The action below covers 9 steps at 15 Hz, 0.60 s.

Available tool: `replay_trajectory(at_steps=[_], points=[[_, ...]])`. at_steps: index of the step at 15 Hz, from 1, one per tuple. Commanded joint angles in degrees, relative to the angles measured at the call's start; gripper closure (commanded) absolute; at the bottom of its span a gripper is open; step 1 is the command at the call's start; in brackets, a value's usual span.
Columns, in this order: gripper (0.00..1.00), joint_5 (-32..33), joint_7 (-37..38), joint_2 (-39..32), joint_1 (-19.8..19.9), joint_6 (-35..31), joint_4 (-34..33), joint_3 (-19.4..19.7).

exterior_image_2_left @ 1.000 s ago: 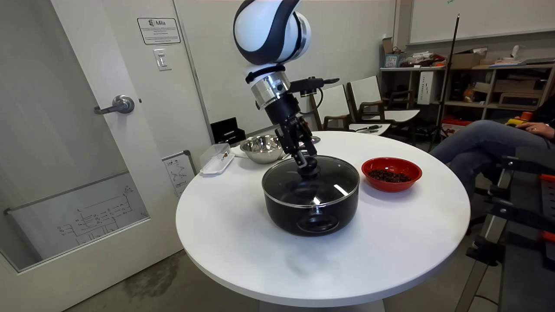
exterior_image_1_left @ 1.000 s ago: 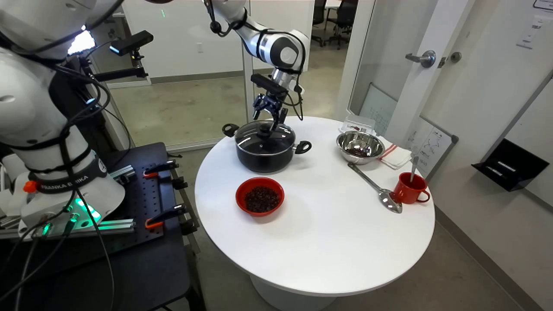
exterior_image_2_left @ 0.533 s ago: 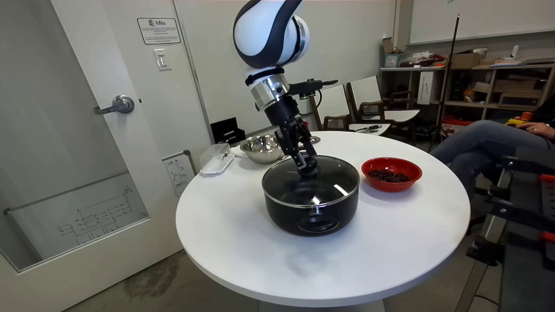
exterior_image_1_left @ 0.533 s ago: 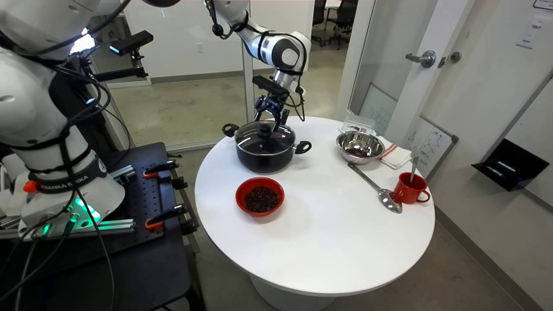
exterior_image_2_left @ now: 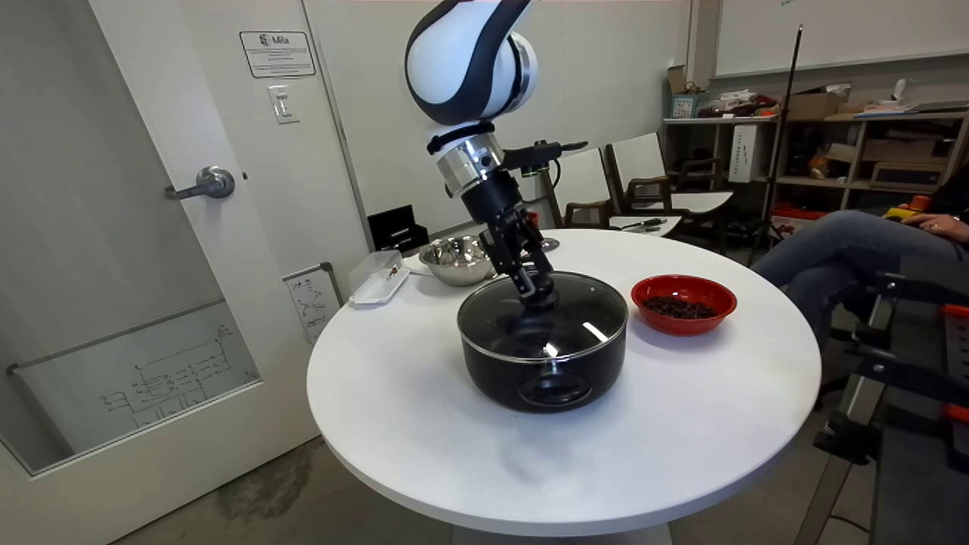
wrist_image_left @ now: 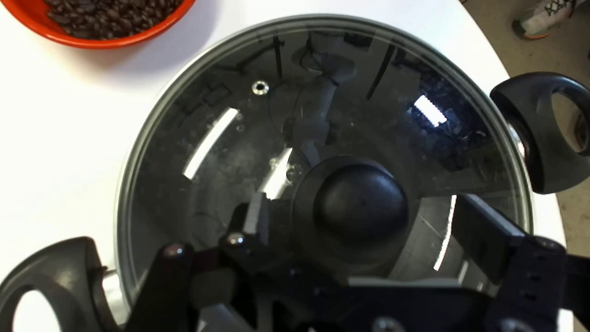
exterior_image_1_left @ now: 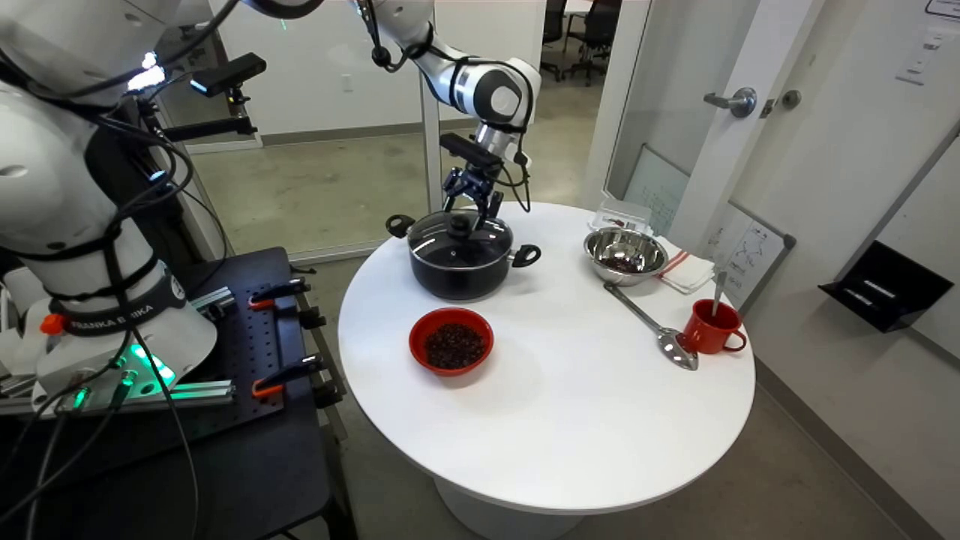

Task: Pick up the lid from the pot and put it on the table, then pick up the red bowl and pour it's contents in the pot and pick up the lid and put it back on the pot

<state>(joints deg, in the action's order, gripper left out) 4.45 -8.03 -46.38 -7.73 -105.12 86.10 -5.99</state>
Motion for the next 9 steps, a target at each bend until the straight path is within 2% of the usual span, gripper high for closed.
replay_trajectory(at_steps=[1,9], points=[[0.00,0.8,0.9,-2.1,-0.9,3.0,-3.7,0.6],[0.00,1.2,1.3,-4.1,-1.2,4.9,-6.2,0.9]])
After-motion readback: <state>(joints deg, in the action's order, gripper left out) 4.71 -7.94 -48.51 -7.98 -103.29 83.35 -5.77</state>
